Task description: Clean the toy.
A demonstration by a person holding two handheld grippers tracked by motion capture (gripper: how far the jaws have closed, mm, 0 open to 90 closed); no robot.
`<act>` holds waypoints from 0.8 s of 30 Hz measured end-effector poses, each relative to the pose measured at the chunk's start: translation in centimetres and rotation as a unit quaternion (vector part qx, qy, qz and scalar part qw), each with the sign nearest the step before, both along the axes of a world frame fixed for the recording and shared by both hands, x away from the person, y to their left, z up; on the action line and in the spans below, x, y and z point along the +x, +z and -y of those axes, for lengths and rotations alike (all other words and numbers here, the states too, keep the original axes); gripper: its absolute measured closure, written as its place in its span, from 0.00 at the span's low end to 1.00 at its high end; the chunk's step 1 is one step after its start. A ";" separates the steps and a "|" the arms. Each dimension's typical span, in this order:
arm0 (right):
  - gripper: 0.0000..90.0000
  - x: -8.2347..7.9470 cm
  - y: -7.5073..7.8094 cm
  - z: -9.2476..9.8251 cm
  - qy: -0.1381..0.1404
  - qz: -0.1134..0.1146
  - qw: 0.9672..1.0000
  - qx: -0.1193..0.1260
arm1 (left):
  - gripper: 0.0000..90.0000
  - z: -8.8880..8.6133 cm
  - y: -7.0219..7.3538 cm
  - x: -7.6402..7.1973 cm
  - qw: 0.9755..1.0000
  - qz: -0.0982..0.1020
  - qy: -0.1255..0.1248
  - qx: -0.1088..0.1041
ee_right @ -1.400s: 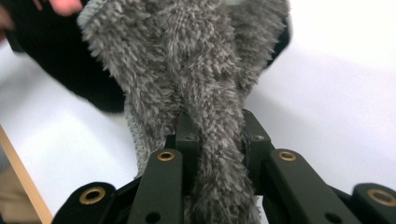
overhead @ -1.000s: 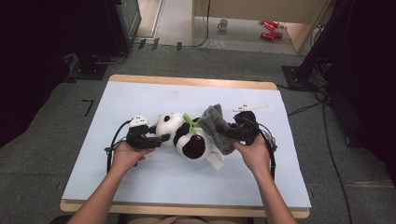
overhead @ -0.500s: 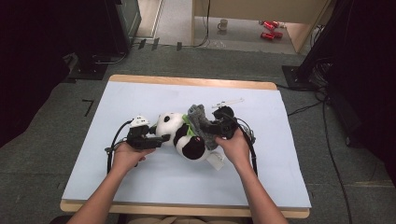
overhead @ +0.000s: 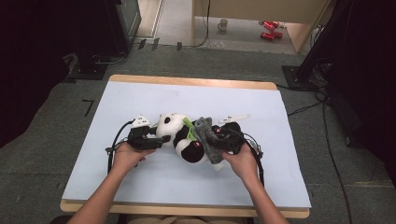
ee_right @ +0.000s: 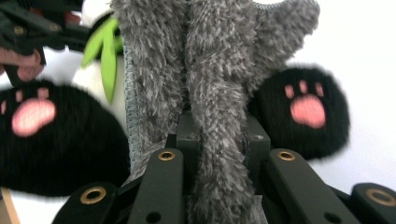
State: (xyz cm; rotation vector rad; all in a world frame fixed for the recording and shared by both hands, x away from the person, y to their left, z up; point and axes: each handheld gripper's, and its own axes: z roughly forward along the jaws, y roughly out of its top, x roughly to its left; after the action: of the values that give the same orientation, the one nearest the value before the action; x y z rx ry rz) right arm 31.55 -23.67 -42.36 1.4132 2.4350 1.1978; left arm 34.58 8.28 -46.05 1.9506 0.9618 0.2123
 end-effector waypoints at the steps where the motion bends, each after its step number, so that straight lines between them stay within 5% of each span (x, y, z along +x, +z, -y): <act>1: 0.83 -0.2 -0.1 0.2 0.001 -0.001 1.000 -0.001 | 0.42 0.0 0.0 0.0 1.000 -0.001 0.000 0.000; 17: 0.82 -1.8 -0.7 2.0 0.009 -0.038 0.999 -0.032 | 0.41 -0.4 0.1 0.4 1.000 -0.022 0.000 -0.022; 21: 0.82 -1.7 -0.1 2.7 0.004 -0.048 0.998 -0.026 | 0.41 -0.5 0.1 0.5 0.999 -0.022 0.002 -0.025; 24: 0.83 -1.9 1.3 2.8 -0.002 -0.035 0.999 -0.018 | 0.41 -0.4 0.1 0.5 0.999 -0.024 0.003 -0.027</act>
State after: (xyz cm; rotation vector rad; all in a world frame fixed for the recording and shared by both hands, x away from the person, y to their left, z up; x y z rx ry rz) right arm 29.64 -26.45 -41.07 1.4747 2.4849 1.1150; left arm 35.06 8.68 -45.95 1.9108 0.9958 0.1426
